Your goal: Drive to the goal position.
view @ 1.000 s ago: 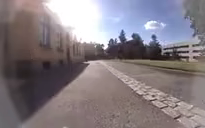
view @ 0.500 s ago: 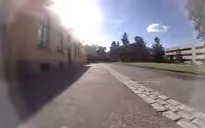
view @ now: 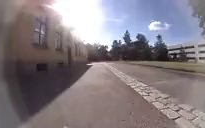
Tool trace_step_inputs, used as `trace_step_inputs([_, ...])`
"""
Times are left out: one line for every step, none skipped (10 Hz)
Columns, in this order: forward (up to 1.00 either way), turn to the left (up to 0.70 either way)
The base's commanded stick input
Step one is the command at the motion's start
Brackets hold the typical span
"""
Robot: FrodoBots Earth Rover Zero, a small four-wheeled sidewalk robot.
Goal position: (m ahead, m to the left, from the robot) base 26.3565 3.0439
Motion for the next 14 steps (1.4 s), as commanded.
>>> trace_step_inputs([1.0,0.0])
trace_step_inputs([1.0,0.0])
trace_step_inputs([1.0,0.0])
trace_step_inputs([1.0,0.0])
trace_step_inputs([1.0,0.0])
trace_step_inputs([1.0,0.0])
trace_step_inputs([1.0,0.0])
trace_step_inputs([1.0,0.0])
trace_step_inputs([1.0,0.0])
trace_step_inputs([1.0,0.0])
trace_step_inputs([1.0,0.0])
trace_step_inputs([1.0,0.0])
trace_step_inputs([1.0,0.0])
trace_step_inputs([1.0,0.0])
